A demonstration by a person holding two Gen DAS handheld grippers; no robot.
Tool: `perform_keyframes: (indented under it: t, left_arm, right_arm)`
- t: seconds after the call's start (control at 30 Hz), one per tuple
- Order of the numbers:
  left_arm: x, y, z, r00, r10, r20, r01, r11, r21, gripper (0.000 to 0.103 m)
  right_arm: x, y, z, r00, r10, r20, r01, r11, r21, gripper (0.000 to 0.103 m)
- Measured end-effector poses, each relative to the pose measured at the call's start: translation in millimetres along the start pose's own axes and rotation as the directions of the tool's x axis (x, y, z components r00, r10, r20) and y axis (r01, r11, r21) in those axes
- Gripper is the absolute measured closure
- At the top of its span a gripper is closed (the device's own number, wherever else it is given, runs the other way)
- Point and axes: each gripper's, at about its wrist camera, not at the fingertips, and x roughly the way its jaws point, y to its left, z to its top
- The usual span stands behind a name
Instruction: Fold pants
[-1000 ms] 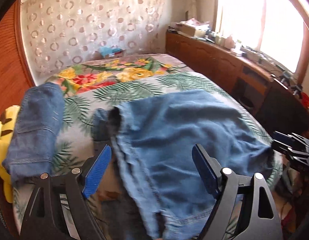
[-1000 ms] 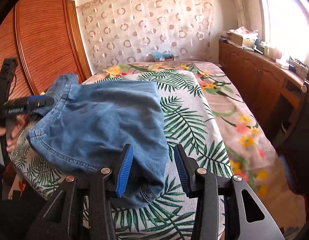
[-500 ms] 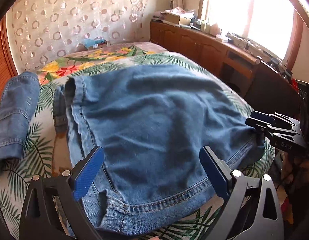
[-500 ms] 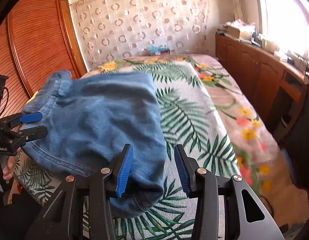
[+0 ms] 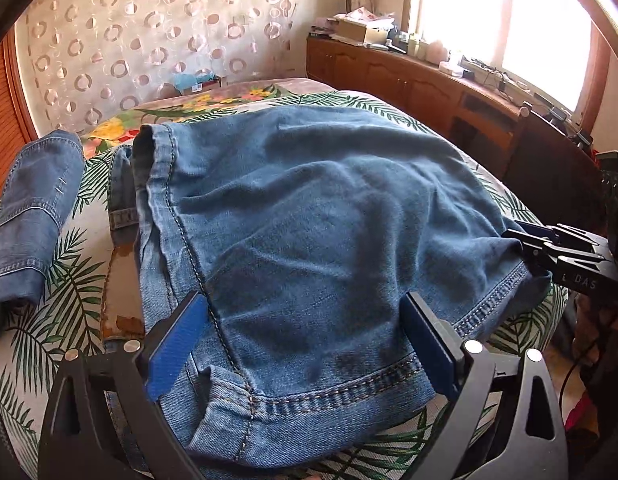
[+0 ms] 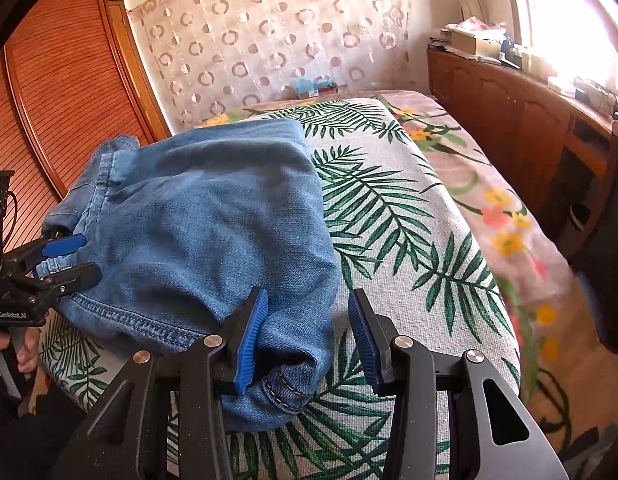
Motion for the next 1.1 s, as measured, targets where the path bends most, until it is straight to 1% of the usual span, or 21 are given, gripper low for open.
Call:
perform_keyframes:
  t: [0.07, 0.1, 0.17, 0.23, 0.27, 0.3, 0.33, 0.43, 0.53, 0.67, 0.77, 0.9, 1.03, 1.1]
  left_arm:
    - [-1.7, 1.3, -0.4, 1.000, -0.003, 0.001, 0.003, 1.000, -0.002, 0.006]
    - [-2.7, 2.5, -0.9, 1.000, -0.006, 0.002, 0.006, 1.000, -0.005, 0.006]
    - [-4.5, 4.9, -0.4, 1.000, -0.012, 0.003, 0.012, 1.000, -0.015, 0.006]
    - [-7.9, 8.4, -1.3, 1.000, -0.016, 0.006, 0.016, 1.000, -0.023, 0.006]
    - [-10.5, 10.7, -1.8, 1.000, -0.019, 0.009, 0.019, 0.999, -0.027, 0.006]
    - [-13.4, 12.6, -2.3, 1.000, -0.021, 0.014, 0.021, 0.999, -0.031, 0.006]
    - [-17.4, 15.2, -2.9, 1.000, -0.020, 0.019, 0.021, 0.999, -0.035, 0.006]
    - [-29.4, 24.0, -3.9, 0.999, -0.013, 0.041, 0.015, 0.999, -0.047, 0.006]
    - [-44.5, 40.3, -7.4, 0.998, 0.001, 0.071, 0.005, 0.997, -0.074, 0.006]
    - [-66.5, 69.1, -19.3, 0.994, 0.036, 0.099, -0.023, 0.992, -0.127, 0.006]
    - [-81.3, 91.8, -30.3, 0.991, 0.074, 0.107, -0.056, 0.985, -0.165, 0.006]
    - [-102.4, 124.0, -50.3, 0.985, 0.130, 0.113, -0.102, 0.969, -0.225, 0.006]
    - [-115.7, 152.1, -65.0, 0.978, 0.178, 0.108, -0.144, 0.953, -0.267, 0.006]
    - [-120.2, 163.5, -69.5, 0.975, 0.197, 0.108, -0.160, 0.946, -0.283, 0.006]
  right_arm:
    - [-0.2, -0.2, -0.5, 1.000, 0.002, -0.004, -0.002, 1.000, 0.000, 0.059]
    - [-0.3, 0.4, -0.5, 1.000, 0.005, -0.007, -0.005, 1.000, 0.001, 0.066]
    - [1.2, 1.3, 0.5, 0.999, 0.042, -0.022, -0.042, 0.999, 0.009, 0.078]
    - [2.0, 3.5, 3.3, 0.997, 0.065, -0.037, -0.064, 0.998, 0.007, 0.085]
    - [1.7, 5.1, 4.6, 0.997, 0.069, -0.037, -0.069, 0.998, 0.003, 0.091]
    - [-0.1, 5.4, 6.5, 0.997, 0.077, -0.032, -0.077, 0.997, 0.009, 0.093]
    - [-2.5, 5.8, 9.5, 0.996, 0.087, -0.026, -0.086, 0.996, 0.013, 0.094]
    - [-17.6, 16.8, 25.5, 0.995, 0.092, 0.033, -0.091, 0.996, -0.014, 0.095]
    - [-31.4, 40.7, 48.7, 0.988, 0.124, 0.091, -0.118, 0.991, -0.062, 0.096]
    - [-38.6, 92.9, 79.6, 0.976, 0.171, 0.135, -0.149, 0.976, -0.158, 0.096]
    - [-39.1, 133.3, 92.0, 0.963, 0.225, 0.150, -0.189, 0.957, -0.222, 0.097]
    - [-30.5, 184.8, 100.2, 0.940, 0.315, 0.133, -0.268, 0.920, -0.288, 0.097]
    - [-6.9, 234.3, 94.7, 0.924, 0.379, 0.057, -0.337, 0.874, -0.349, 0.098]
    - [6.9, 249.1, 88.9, 0.916, 0.402, 0.006, -0.373, 0.856, -0.357, 0.098]
